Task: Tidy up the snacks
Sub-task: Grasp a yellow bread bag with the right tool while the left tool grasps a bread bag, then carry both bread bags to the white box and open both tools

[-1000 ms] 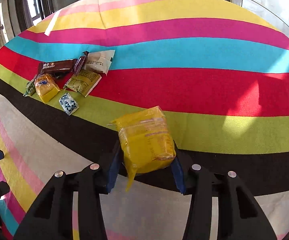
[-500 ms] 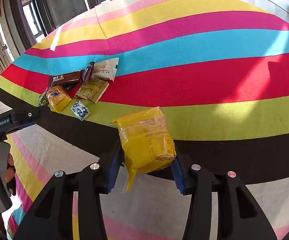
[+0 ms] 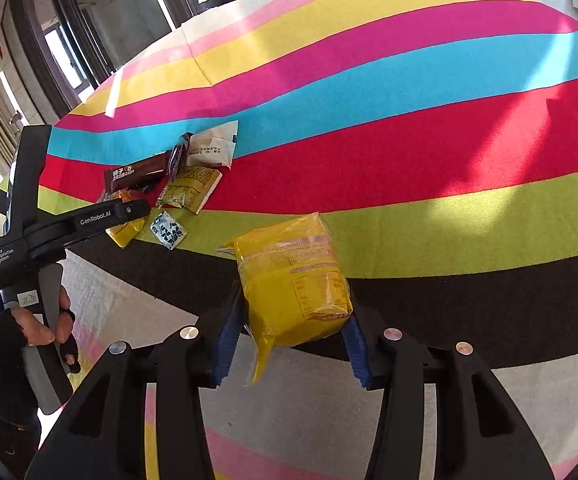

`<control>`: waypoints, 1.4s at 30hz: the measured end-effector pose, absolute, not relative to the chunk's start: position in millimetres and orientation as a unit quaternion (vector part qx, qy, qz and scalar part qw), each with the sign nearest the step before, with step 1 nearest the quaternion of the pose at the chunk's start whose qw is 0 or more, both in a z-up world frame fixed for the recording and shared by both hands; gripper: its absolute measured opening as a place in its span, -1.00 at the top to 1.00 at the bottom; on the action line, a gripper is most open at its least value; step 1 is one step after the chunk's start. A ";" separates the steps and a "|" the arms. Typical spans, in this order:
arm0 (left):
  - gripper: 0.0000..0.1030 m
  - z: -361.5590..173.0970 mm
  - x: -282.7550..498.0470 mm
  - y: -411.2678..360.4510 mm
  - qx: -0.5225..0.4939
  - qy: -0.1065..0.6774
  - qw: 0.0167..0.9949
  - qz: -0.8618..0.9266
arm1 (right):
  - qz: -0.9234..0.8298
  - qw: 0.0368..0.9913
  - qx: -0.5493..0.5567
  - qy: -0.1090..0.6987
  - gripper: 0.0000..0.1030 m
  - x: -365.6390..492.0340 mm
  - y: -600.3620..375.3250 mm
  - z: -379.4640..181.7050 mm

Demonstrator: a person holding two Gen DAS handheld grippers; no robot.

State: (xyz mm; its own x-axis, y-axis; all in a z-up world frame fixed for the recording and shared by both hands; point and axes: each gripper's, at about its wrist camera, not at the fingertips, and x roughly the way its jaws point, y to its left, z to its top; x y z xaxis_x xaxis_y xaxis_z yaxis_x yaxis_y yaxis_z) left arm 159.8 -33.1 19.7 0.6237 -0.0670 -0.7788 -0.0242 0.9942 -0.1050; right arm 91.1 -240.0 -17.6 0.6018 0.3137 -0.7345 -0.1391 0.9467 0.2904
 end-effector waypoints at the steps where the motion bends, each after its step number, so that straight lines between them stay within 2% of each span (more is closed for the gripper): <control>1: -0.10 20.6 146.7 -30.4 -0.046 0.429 0.902 -0.028 | 0.127 0.889 0.102 0.428 0.10 91.0 -239.9 -17.5; 10: -0.10 28.7 51.8 -14.8 -0.014 0.411 0.904 -0.116 | 0.126 0.889 0.103 0.427 0.10 91.0 -240.0 -18.3; 17: -0.11 27.9 0.0 -2.0 -0.029 0.398 0.906 -0.138 | 0.128 0.888 0.119 0.426 0.10 92.6 -243.9 -18.8; 28: -0.11 25.2 -45.4 41.8 -0.044 0.399 0.908 -0.123 | 0.118 0.891 0.126 0.420 0.11 85.5 -245.5 -15.0; 42: -0.11 19.6 -80.3 76.9 -0.053 0.403 0.907 -0.110 | 0.195 0.878 0.146 0.412 0.11 -22.7 -184.1 4.8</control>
